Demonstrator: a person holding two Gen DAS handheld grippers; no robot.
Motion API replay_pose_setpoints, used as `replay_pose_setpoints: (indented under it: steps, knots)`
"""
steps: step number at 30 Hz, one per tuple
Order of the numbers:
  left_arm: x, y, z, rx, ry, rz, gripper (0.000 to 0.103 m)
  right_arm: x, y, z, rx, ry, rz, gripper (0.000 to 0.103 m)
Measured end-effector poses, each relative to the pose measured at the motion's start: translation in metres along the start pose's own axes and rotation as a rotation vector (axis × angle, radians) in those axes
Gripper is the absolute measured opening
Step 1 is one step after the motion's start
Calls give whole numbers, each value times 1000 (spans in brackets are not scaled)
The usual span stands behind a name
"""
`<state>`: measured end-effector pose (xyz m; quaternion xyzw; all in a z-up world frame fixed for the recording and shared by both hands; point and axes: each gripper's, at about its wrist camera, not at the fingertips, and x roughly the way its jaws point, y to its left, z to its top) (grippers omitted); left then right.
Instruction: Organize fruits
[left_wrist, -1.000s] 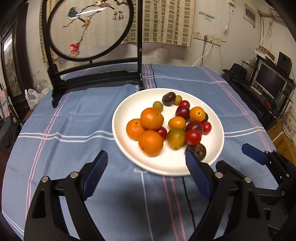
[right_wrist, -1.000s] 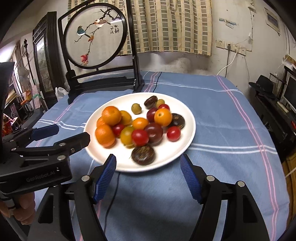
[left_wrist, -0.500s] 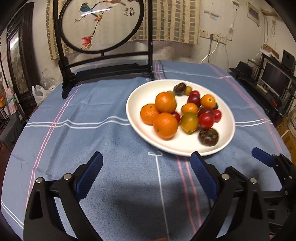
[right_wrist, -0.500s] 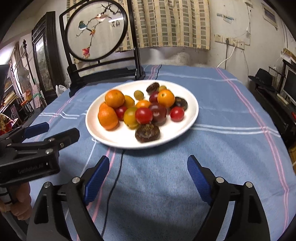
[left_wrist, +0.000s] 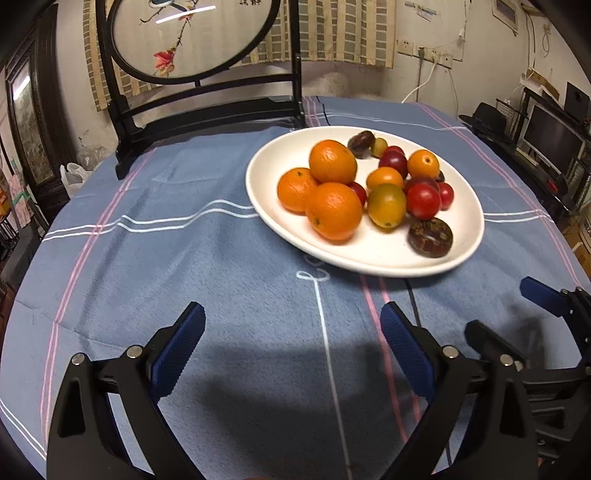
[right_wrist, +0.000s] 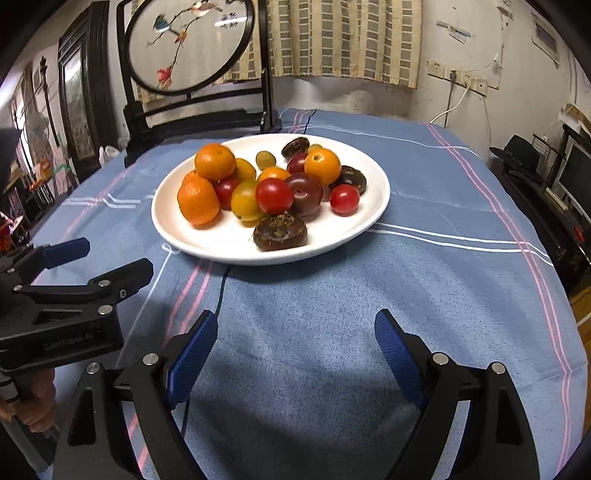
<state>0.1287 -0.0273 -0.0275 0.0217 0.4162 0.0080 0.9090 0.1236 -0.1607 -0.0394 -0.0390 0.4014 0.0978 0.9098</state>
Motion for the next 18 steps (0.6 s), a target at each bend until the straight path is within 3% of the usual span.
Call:
replay_pose_setpoints:
  steps: [9,18]
  knots:
    - [-1,0,-3,2,14,-11,94,3,2,-2,-14,20,-9,88]
    - [15,-4,-11,21,60,27,95,23,-1,-11,6,115,-31,95]
